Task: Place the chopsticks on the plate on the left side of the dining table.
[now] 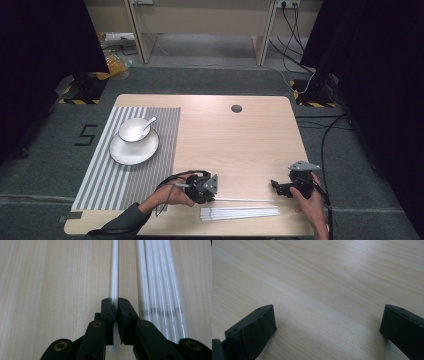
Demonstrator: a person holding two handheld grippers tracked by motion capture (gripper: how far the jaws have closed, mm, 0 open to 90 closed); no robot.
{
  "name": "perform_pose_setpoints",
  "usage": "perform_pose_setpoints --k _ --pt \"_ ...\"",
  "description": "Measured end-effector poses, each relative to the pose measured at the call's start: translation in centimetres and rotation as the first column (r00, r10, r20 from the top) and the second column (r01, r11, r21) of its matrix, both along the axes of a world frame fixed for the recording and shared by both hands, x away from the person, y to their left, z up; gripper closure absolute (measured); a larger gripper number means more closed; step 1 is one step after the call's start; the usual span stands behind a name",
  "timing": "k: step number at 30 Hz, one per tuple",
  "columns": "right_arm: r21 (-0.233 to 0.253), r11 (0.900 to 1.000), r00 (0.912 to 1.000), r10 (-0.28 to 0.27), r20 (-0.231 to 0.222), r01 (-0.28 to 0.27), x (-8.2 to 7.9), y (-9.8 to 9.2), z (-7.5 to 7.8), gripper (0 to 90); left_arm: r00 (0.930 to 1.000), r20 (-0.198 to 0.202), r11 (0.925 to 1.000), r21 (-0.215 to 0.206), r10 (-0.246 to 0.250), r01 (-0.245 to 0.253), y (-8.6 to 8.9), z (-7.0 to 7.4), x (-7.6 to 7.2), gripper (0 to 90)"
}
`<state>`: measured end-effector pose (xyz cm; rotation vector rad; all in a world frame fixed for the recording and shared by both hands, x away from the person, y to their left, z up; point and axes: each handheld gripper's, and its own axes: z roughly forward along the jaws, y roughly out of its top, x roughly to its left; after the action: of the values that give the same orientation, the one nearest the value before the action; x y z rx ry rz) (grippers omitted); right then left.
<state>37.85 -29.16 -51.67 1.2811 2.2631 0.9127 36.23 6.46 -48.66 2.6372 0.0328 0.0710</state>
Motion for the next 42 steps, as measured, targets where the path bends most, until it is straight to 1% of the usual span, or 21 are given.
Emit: perform_pose_setpoints --k 2,3,4,6,8,10,11,13,14,16,17,24,25,26,29,30,33,34,39,42 --pt "0.000 1.000 1.0000 0.000 0.000 0.000 0.0 0.0 0.0 0.2 1.0000 0.003 0.9999 0.013 -0.002 0.002 0.2 0.1 0.1 83.2" --pt "0.000 1.000 1.0000 0.000 0.000 0.000 0.0 0.0 0.0 0.2 0.9999 0.011 0.9993 0.037 -0.011 0.010 0.5 0.2 0.3 83.2" --pt "0.000 1.000 1.0000 0.000 0.000 0.000 0.0 0.0 0.0 0.2 0.9999 0.011 0.9993 0.037 -0.011 0.010 0.5 0.2 0.3 83.2" --pt "0.000 1.000 1.0000 0.000 0.001 0.000 0.0 0.0 0.0 0.2 0.9999 0.011 0.9986 0.053 -0.002 0.001 1.2 0.4 0.7 83.2" --pt "0.000 1.000 1.0000 0.000 0.001 0.000 0.0 0.0 0.0 0.2 0.9999 0.014 0.9983 0.058 0.005 -0.006 1.5 0.4 0.7 83.1" --pt "0.000 1.000 1.0000 0.000 0.001 0.000 0.0 0.0 0.0 0.2 0.9998 0.018 0.9969 0.078 0.004 -0.005 2.1 0.5 0.9 83.2" --pt "0.000 1.000 1.0000 0.000 0.001 0.000 0.0 0.0 0.0 0.2 0.9997 0.021 0.9966 0.081 0.015 -0.016 2.4 0.5 1.0 83.1" --pt "0.000 1.000 1.0000 0.000 0.001 0.000 0.0 0.0 0.0 0.2 0.9994 0.025 0.9946 0.100 0.024 -0.026 3.2 0.6 1.2 83.2" --pt "0.000 1.000 1.0000 0.000 0.001 0.000 0.0 0.0 0.0 0.2 0.9994 0.025 0.9946 0.100 0.024 -0.026 3.2 0.6 1.2 83.2" --pt "0.000 1.000 1.0000 0.000 0.001 0.000 0.0 0.0 0.0 0.2 0.9993 0.026 0.9930 0.114 0.028 -0.031 4.1 0.7 1.2 83.1" --pt "0.000 1.000 1.0000 0.000 0.001 0.000 0.0 0.0 0.0 0.2 0.9993 0.026 0.9930 0.114 0.028 -0.031 4.1 0.7 1.2 83.1" --pt "0.000 1.000 1.0000 0.000 0.002 0.000 0.0 0.0 0.0 0.2 0.9984 0.038 0.9844 0.169 0.042 -0.048 5.5 1.0 1.8 83.0" --pt "0.001 1.000 1.0000 -0.001 0.001 0.001 0.0 0.0 0.0 0.2 0.9981 0.045 0.9823 0.180 0.043 -0.050 5.6 1.1 1.9 83.0" --pt "0.002 1.000 1.0000 -0.001 0.001 0.001 0.0 0.0 0.0 0.2 0.9971 0.054 0.9798 0.190 0.053 -0.063 5.9 1.1 2.1 82.9" --pt "0.001 1.000 1.0000 -0.001 0.001 0.001 0.0 0.0 0.0 0.2 0.9972 0.048 0.9790 0.193 0.056 -0.065 6.2 1.1 2.3 82.6" --pt "0.001 1.000 1.0000 -0.001 0.001 0.001 0.0 0.0 0.0 0.2 0.9972 0.046 0.9769 0.203 0.059 -0.067 6.5 1.0 2.4 82.5" --pt "0.002 1.000 1.0000 -0.001 0.001 0.001 0.0 0.0 0.0 0.2 0.9971 0.046 0.9755 0.209 0.060 -0.069 6.7 1.0 2.4 82.5" --pt "0.001 1.000 1.0000 -0.001 0.001 0.001 0.0 0.0 0.0 0.2 0.9972 0.040 0.9751 0.210 0.064 -0.071 6.8 0.9 2.4 82.4" --pt "0.000 1.000 1.0000 0.000 0.002 0.000 0.0 0.0 0.0 0.2 0.9964 0.047 0.9721 0.221 0.070 -0.079 7.3 0.9 2.5 82.5" --pt "0.001 1.000 1.0000 -0.001 0.001 0.001 0.0 0.0 0.0 0.2 0.9957 0.055 0.9676 0.238 0.074 -0.085 7.6 0.9 2.7 82.1"
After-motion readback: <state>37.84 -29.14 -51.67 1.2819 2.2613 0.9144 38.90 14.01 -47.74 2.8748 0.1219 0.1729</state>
